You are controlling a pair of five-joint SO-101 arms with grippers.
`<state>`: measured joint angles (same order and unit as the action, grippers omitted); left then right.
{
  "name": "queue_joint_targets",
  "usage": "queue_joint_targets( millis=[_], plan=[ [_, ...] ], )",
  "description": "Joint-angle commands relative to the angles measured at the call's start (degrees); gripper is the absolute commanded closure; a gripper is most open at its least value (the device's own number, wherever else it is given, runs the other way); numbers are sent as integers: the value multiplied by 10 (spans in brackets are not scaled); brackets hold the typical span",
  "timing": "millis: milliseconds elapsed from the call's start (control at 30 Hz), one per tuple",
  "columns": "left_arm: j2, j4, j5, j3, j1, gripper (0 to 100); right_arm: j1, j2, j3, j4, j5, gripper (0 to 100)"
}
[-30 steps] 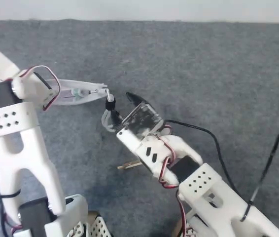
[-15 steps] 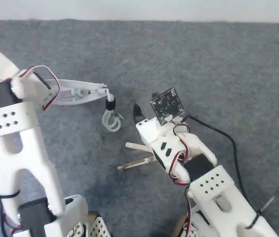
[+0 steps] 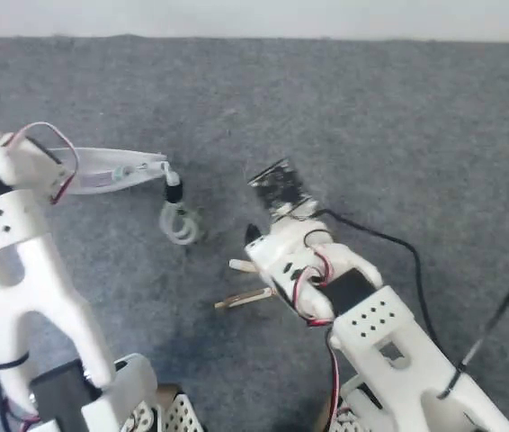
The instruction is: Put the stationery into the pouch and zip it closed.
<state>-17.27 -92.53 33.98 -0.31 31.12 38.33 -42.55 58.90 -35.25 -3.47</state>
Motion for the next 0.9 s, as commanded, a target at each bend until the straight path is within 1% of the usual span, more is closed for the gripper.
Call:
queue_joint_targets(
  millis=[0,100,167,500,867],
  plan=[
    [-32,18,-3,-23,32,991,18,20,-39,-4,-31,811],
    [-32,17,17,-30,58,991,34,47,-41,-4,-33,811],
    [-32,17,23,-31,66,991,45,67,-47,-4,-47,811],
    [-32,18,24,-31,66,991,53,215,-110,-4,-90,811],
    [-32,18,24,-30,65,991,53,323,-154,-4,-127,812]
  ],
)
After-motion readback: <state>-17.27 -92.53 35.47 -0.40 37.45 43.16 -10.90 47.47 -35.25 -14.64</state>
